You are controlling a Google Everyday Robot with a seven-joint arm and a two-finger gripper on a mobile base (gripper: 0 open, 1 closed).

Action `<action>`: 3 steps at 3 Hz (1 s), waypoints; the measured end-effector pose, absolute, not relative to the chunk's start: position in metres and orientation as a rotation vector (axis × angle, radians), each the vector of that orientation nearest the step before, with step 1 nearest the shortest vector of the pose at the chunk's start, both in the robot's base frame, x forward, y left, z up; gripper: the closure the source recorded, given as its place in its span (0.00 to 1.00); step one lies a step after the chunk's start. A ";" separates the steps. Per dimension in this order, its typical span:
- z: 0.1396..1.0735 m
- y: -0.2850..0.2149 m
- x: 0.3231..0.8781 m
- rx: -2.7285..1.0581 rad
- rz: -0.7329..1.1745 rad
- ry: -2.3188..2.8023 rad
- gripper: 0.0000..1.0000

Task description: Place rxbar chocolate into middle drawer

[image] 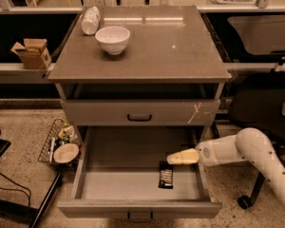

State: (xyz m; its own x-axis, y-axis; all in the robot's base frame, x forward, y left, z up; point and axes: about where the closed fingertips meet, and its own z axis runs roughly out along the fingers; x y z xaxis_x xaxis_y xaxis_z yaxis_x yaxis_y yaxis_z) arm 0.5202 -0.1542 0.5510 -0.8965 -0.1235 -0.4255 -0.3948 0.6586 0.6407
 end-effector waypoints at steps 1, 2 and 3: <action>0.628 -0.161 0.490 -0.480 1.165 2.464 0.00; 0.744 -0.147 0.482 -0.537 1.121 2.390 0.00; 0.828 -0.135 0.487 -0.533 1.047 2.325 0.00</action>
Offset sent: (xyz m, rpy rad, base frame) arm -0.0399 0.0157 0.3131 0.0071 -0.2171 0.0778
